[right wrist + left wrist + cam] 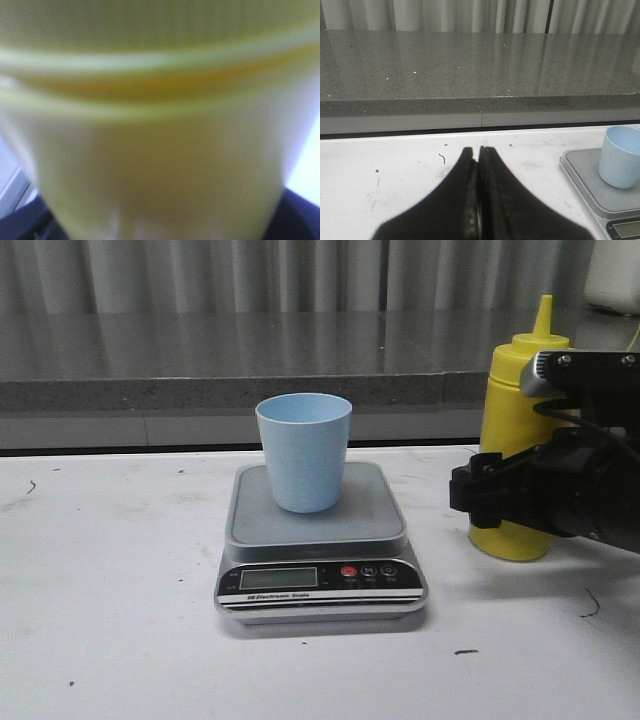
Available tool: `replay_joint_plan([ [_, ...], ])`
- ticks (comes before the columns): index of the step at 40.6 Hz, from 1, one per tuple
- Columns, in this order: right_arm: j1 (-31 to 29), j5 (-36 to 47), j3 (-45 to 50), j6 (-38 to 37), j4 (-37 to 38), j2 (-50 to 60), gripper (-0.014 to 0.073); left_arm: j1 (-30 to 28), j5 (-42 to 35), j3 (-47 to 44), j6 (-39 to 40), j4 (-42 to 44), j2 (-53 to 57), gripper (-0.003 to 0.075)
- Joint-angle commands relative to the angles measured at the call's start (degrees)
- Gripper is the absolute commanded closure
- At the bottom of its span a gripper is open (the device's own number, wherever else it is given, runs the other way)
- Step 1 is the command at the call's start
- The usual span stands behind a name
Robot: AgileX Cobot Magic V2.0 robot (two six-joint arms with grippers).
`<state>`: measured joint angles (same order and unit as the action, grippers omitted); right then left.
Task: Pour seasoning into cup on scale with both arms
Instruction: 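Turn the bottle upright and lower it back onto the table, then open the right gripper and pull it back from the bottle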
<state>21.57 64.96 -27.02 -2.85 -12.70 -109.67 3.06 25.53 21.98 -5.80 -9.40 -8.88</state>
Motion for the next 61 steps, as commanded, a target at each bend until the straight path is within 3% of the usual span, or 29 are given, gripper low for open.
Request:
replay_joint_plan([
  [1, -0.1, 8.7, -0.8, 0.1, 0.7, 2.2, -0.0001, -0.2, -4.6, 1.6, 0.2, -0.6, -0.6, 0.074],
  [36, -0.1, 8.8, 14.5, 0.0, 3.7, 8.7, 0.0015, -0.2, -4.6, 1.6, 0.2, -0.6, -0.6, 0.074],
  [41, -0.1, 8.8, 15.9, 0.0, 3.8, 9.2, 0.0178, -0.2, -4.6, 1.6, 0.2, -0.6, -0.6, 0.074],
  [48, -0.1, 8.8, 18.8, 0.0, 4.4, 11.8, 0.0582, -0.2, -4.6, 1.6, 0.2, -0.6, -0.6, 0.074],
  [51, -0.1, 8.8, 20.1, 0.0, 4.9, 13.6, 0.0704, -0.2, -4.6, 1.6, 0.2, -0.6, -0.6, 0.074],
  [61, -0.1, 8.3, 21.7, 1.3, 5.0, 24.0, 0.071, -0.2, -4.6, 1.6, 0.2, -0.6, -0.6, 0.074],
])
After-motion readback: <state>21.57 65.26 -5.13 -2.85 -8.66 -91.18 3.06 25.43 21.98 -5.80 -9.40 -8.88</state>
